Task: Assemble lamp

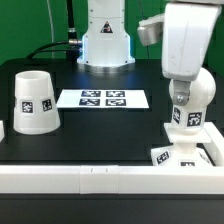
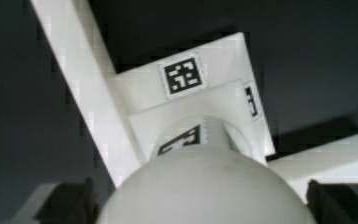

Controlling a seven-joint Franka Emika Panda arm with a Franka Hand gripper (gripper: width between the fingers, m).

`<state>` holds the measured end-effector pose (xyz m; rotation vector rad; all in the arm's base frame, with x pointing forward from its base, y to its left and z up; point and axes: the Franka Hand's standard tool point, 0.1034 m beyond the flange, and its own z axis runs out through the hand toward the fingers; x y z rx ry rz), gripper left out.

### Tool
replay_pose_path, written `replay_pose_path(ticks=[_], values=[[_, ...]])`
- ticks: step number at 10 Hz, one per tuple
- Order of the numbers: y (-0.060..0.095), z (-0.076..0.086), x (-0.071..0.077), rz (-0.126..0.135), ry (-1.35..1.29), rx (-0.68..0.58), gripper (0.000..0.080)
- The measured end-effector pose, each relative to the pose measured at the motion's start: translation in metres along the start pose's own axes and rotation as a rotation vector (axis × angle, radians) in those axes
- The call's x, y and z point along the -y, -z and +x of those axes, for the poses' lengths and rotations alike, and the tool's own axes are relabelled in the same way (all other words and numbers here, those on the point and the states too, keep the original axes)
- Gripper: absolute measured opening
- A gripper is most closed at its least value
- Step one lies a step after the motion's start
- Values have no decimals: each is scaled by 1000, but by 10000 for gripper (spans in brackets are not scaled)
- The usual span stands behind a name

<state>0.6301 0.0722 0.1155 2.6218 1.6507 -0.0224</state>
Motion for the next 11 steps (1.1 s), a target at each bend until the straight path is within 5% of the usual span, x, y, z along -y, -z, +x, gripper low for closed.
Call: replay_pose_path(ticks=[11], values=[[1,4,2,47,-1013,-79,576]])
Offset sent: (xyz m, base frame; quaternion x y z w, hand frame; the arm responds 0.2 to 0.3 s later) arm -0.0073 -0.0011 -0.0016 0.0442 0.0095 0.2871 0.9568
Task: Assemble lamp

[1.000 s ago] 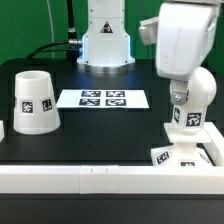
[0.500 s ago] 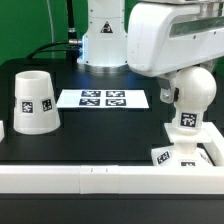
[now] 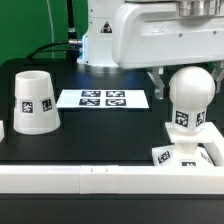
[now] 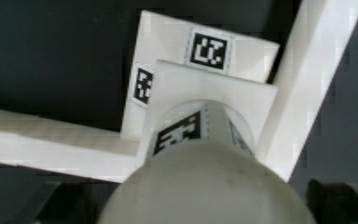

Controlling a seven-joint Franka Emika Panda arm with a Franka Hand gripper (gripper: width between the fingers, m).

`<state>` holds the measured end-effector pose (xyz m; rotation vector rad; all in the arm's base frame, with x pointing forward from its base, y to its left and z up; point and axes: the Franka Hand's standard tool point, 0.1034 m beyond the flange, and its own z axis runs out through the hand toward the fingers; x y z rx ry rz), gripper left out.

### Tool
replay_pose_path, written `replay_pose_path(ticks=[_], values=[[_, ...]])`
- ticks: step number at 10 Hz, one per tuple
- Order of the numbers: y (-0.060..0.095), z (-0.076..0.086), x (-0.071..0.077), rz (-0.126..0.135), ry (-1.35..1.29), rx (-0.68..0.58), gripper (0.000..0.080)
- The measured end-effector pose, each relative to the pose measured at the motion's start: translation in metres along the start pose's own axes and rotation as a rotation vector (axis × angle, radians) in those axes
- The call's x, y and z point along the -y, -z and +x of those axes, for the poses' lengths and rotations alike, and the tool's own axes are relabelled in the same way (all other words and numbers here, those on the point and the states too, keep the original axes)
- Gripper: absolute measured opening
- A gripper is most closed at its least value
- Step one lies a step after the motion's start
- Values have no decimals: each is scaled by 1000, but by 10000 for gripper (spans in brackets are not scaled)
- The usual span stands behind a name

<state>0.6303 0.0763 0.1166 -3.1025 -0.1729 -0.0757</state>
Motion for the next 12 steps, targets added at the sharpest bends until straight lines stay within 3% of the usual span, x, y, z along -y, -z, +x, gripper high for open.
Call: replay_pose_path(ticks=[5,7,12], values=[[1,1,1,2,-243,-2,576],[0,-1,5,38,-489,2,576],[-7,-4,25,77,-960,40,572]])
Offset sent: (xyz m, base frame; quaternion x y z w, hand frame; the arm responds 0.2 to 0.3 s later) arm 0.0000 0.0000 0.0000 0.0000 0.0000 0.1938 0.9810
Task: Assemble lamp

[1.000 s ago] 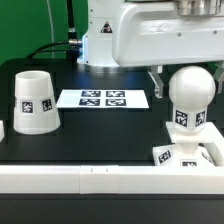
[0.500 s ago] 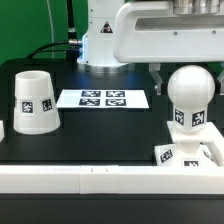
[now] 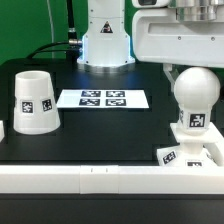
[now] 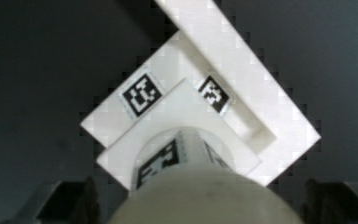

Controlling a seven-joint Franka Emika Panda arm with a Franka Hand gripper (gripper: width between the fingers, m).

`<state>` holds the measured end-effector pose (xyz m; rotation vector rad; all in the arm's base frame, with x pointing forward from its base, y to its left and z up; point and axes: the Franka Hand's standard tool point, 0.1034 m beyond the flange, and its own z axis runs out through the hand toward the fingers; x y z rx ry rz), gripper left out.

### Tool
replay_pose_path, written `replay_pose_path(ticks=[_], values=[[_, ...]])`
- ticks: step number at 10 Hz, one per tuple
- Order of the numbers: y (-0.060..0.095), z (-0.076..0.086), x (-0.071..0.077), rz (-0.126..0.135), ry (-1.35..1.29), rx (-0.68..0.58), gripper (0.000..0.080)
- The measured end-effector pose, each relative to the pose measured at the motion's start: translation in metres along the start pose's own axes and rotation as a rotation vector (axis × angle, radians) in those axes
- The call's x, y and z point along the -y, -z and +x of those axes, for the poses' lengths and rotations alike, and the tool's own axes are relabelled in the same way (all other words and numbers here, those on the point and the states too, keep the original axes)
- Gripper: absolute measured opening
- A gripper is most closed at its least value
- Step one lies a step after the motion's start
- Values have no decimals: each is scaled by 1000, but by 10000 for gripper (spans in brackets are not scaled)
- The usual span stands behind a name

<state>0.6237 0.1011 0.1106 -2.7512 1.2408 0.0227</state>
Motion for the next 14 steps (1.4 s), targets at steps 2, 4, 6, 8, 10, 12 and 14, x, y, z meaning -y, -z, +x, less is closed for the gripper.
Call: replay_pose_path(ticks=[2,4,6,8,10,12,14], values=[[-1,-4,4,23,-169,24,566],[-2,-5,5,31,-276,41,541],[-2,-8,6,34,-364,55,529],[-2,-8,7,35,-345,55,522],[-1,-9,3,23,-207,63,665],[3,-7,4,34,38,56,698],[2,-7,4,38,193,53,699]])
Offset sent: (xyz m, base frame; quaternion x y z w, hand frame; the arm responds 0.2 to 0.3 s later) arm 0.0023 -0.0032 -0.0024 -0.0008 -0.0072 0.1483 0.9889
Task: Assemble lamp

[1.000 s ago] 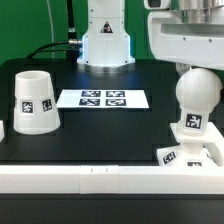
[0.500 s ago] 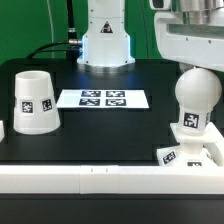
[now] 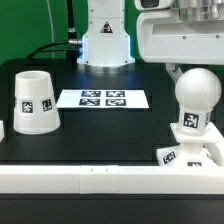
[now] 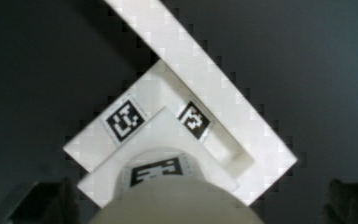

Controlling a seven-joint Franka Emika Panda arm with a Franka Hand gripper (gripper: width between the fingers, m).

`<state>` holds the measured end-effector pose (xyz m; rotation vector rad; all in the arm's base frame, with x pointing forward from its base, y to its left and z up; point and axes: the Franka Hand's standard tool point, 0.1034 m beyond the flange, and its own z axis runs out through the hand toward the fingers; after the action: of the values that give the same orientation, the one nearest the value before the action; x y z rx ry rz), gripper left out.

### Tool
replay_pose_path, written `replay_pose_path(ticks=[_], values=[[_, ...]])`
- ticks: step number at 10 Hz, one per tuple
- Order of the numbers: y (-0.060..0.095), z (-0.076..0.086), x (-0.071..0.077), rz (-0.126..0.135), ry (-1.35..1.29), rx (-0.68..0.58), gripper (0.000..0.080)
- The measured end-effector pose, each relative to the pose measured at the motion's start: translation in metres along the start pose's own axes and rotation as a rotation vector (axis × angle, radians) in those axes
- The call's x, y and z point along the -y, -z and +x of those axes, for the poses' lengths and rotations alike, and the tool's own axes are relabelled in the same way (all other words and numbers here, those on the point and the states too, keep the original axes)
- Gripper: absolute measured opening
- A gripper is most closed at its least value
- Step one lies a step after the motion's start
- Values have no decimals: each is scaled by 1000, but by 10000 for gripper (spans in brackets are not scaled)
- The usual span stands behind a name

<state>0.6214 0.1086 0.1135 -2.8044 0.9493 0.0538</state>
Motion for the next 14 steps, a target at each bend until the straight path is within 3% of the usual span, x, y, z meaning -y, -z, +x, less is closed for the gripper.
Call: replay_pose_path(ticks=[2,4,7,14], values=[[0,0,0,0,170,0,699],[2,3,-9,-63,436,0,699],[6,12,-15,-105,868,-6,699],[7,15,-15,-119,1369,17,699]])
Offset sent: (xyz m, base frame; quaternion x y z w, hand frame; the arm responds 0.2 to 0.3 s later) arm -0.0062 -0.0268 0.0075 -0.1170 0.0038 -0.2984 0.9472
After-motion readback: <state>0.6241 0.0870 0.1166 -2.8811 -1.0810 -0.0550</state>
